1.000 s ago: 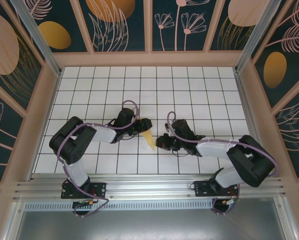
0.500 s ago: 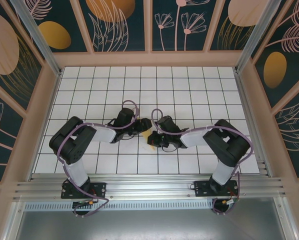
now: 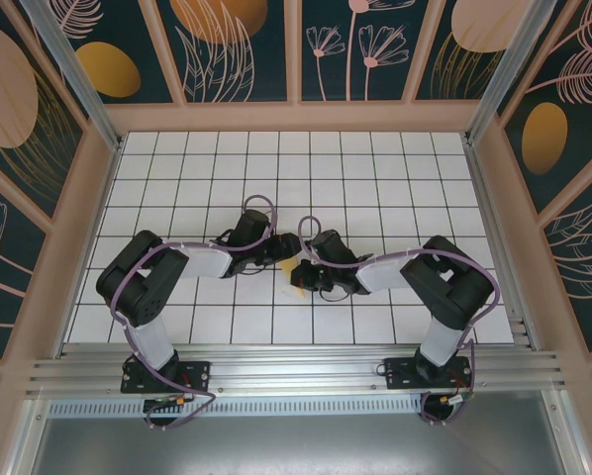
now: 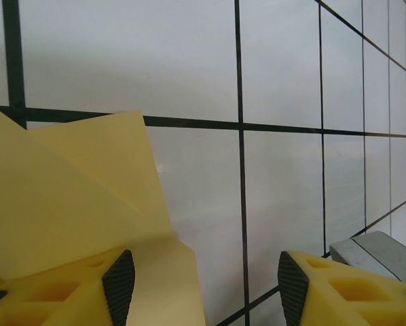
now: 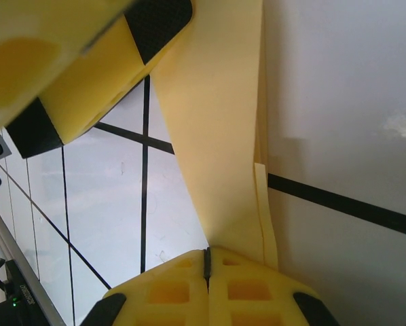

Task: Fold a paper plane with a square sheet of paper (pick it up from the middle)

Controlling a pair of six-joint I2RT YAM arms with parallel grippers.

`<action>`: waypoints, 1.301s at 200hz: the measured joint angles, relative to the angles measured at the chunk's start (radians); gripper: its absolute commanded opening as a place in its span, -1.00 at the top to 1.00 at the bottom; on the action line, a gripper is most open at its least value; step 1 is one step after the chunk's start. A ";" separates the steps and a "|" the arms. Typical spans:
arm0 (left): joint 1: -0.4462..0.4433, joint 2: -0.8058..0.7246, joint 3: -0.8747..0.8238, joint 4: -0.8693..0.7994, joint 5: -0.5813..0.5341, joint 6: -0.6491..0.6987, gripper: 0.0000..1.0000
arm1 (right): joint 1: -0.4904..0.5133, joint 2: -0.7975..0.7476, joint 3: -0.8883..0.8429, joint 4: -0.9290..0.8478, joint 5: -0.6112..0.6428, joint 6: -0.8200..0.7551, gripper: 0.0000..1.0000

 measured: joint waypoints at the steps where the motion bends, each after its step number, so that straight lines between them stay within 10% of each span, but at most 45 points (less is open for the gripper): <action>1: 0.000 0.000 0.000 -0.001 0.000 0.000 -0.23 | 0.000 0.000 0.000 0.001 0.000 0.000 1.00; 260: 0.133 0.043 0.119 -0.167 0.029 0.119 -0.31 | 0.000 -0.017 -0.063 0.088 -0.005 0.000 1.00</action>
